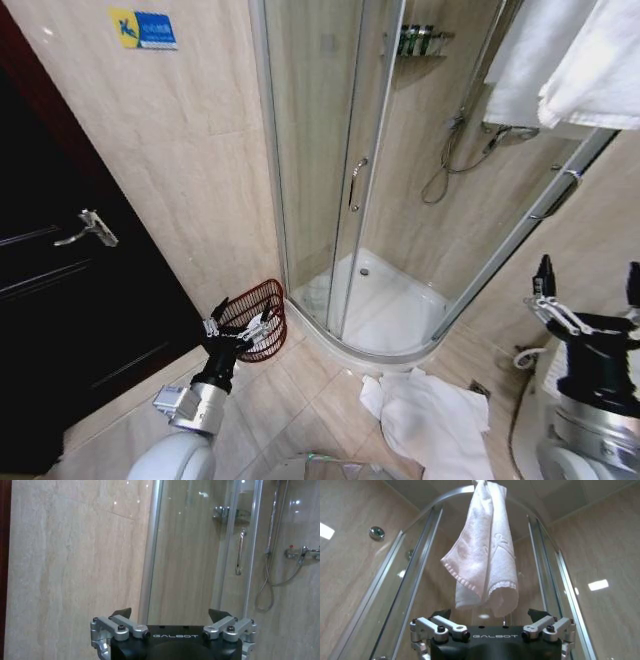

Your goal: Discard the used towel into the hamper.

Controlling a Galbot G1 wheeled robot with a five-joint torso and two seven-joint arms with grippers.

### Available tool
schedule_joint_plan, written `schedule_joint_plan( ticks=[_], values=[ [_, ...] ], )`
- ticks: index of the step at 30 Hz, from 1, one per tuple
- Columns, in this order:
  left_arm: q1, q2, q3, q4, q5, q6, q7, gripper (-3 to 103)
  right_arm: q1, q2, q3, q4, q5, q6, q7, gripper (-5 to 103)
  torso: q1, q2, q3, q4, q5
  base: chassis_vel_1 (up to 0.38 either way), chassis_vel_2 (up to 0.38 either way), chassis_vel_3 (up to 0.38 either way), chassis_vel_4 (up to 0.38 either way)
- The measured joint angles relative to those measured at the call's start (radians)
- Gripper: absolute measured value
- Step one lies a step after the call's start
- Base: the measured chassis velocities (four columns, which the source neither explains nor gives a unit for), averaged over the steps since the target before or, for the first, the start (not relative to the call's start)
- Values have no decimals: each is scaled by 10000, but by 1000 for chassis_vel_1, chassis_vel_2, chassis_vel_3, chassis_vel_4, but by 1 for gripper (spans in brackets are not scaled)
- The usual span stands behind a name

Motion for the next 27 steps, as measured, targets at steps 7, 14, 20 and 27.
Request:
schedule_joint_plan(
  ticks=[7,14,20,27],
  values=[
    [0,0,1,0,0,0,0,100,368,-228,-20,-57,11,287,46,100,-1,0,0,0,-3,17,30,51,45],
    [-1,0,0,0,0,0,0,100,487,-349,98,-156,151,421,48,100,-1,0,0,1,-2,76,75,73,57],
    [-1,0,1,0,0,0,0,100,572,-537,475,-46,414,279,305,100,-1,0,0,0,-2,92,93,104,104],
    [0,0,-1,0,0,0,-1,100,973,-1168,1708,138,793,-957,1286,100,-1,1,-1,3,-1,88,98,76,75]
  ],
)
